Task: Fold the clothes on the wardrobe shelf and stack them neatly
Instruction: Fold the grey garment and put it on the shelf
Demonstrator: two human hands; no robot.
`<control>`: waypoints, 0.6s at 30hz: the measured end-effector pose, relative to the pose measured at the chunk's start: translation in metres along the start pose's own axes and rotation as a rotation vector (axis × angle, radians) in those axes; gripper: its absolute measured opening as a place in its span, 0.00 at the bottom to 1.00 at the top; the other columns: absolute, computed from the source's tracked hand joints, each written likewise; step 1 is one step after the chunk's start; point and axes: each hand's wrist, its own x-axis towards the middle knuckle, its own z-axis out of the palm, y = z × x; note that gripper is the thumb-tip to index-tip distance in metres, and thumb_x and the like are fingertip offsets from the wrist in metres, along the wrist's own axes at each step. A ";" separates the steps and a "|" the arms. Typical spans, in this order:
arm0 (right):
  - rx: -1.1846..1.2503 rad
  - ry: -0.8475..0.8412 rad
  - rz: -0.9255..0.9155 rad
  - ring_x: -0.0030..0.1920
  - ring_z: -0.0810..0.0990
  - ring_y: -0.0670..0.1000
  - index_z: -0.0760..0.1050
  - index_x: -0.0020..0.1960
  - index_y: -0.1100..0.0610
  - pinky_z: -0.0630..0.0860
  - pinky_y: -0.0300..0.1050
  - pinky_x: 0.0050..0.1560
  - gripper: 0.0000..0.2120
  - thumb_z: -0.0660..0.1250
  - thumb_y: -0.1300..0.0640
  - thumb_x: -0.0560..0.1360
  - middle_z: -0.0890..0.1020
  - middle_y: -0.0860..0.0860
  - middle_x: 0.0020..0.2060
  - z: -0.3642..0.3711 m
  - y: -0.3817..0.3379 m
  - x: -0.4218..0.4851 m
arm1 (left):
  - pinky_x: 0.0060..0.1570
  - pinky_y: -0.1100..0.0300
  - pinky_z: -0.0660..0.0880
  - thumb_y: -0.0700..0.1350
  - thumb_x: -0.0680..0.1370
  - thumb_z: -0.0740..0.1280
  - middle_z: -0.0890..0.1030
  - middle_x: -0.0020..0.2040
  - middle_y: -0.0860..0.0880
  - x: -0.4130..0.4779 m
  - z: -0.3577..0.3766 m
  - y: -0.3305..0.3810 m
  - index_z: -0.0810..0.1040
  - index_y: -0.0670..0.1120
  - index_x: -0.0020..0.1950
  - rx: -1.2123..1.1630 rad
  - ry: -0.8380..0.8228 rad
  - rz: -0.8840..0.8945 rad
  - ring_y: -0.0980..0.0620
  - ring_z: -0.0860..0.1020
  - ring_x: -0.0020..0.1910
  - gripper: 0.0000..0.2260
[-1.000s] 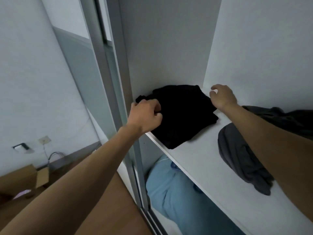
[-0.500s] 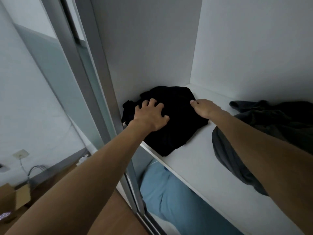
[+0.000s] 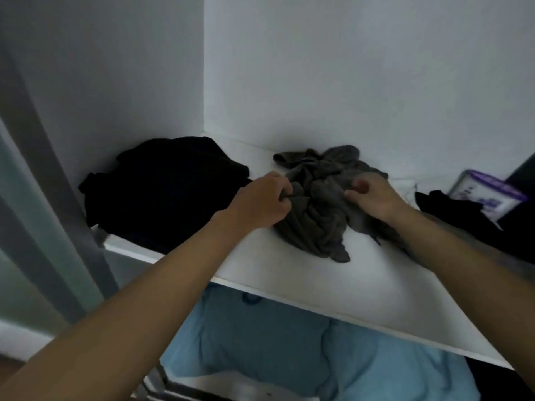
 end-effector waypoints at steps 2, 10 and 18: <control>0.056 -0.068 0.146 0.45 0.79 0.54 0.75 0.45 0.58 0.73 0.43 0.43 0.17 0.69 0.43 0.76 0.80 0.53 0.43 0.004 0.011 -0.026 | 0.63 0.49 0.72 0.50 0.77 0.66 0.72 0.66 0.49 0.007 0.021 0.005 0.73 0.49 0.65 -0.013 -0.104 -0.026 0.45 0.75 0.62 0.16; 0.182 0.107 0.284 0.48 0.80 0.55 0.78 0.51 0.60 0.75 0.46 0.47 0.10 0.68 0.53 0.77 0.82 0.56 0.46 0.069 -0.008 -0.069 | 0.56 0.53 0.75 0.43 0.77 0.60 0.82 0.57 0.49 0.007 0.065 0.011 0.84 0.54 0.55 0.042 -0.166 -0.077 0.41 0.79 0.56 0.14; -0.018 0.098 0.126 0.55 0.76 0.60 0.75 0.56 0.63 0.76 0.52 0.54 0.11 0.65 0.58 0.76 0.78 0.60 0.55 0.090 -0.035 -0.123 | 0.64 0.45 0.73 0.59 0.77 0.64 0.75 0.66 0.43 0.024 0.065 0.015 0.75 0.50 0.68 -0.240 -0.112 -0.178 0.42 0.75 0.63 0.22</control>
